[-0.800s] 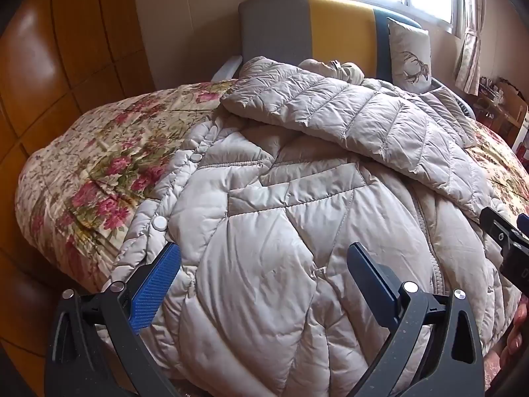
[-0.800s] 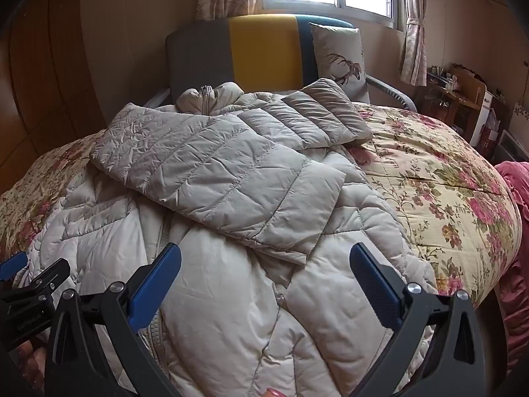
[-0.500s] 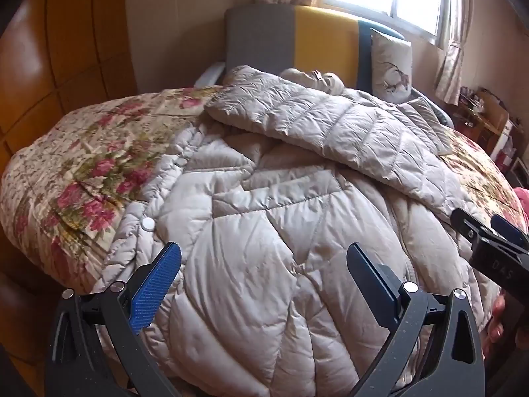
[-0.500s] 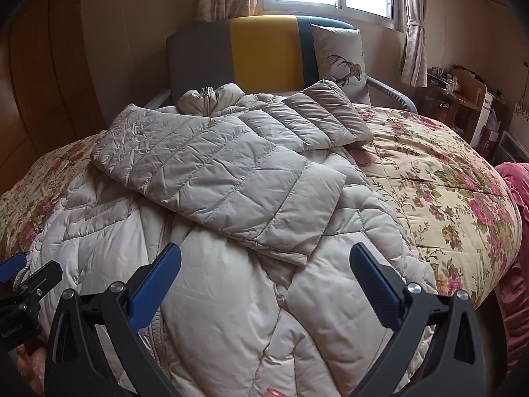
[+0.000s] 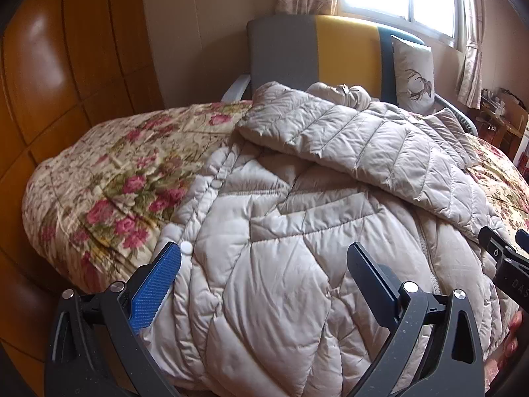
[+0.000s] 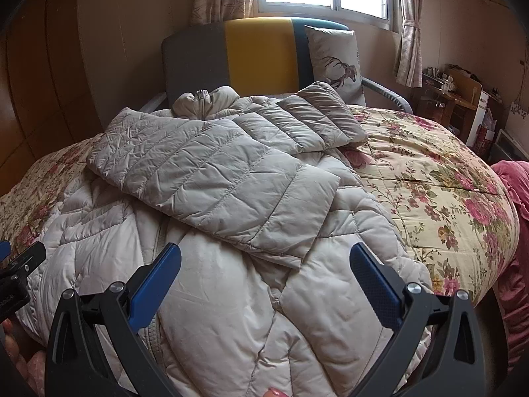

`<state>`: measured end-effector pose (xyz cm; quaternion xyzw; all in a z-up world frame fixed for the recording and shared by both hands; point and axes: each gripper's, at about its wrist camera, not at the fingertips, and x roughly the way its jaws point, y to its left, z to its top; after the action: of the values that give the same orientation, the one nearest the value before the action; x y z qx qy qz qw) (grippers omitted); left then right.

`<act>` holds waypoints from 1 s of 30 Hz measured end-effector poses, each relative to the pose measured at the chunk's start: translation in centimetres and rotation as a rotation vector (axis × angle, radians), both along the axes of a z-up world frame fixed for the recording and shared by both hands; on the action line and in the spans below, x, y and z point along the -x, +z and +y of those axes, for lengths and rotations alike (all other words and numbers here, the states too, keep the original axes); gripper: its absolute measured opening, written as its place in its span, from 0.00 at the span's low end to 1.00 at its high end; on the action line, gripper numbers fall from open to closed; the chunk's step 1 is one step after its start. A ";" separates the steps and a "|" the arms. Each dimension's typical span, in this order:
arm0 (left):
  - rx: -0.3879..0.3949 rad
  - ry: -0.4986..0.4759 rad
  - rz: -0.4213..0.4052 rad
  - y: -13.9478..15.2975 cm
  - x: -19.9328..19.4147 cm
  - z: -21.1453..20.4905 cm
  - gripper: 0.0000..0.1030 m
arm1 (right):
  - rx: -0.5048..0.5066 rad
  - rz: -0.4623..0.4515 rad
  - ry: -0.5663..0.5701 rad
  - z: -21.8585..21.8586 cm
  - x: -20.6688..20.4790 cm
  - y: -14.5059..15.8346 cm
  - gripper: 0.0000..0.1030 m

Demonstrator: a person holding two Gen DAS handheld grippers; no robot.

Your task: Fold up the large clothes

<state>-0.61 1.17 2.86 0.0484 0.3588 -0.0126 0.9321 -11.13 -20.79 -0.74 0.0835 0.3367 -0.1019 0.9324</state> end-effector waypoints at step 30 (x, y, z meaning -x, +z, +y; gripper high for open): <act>0.041 -0.062 -0.008 -0.2 0.1 -0.7 0.97 | 0.010 0.006 -0.007 -0.2 0.1 0.1 0.98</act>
<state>-0.68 0.48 2.69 0.0406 0.3529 -0.0487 0.9335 -11.19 -21.01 -0.61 0.0795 0.3386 -0.1071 0.9314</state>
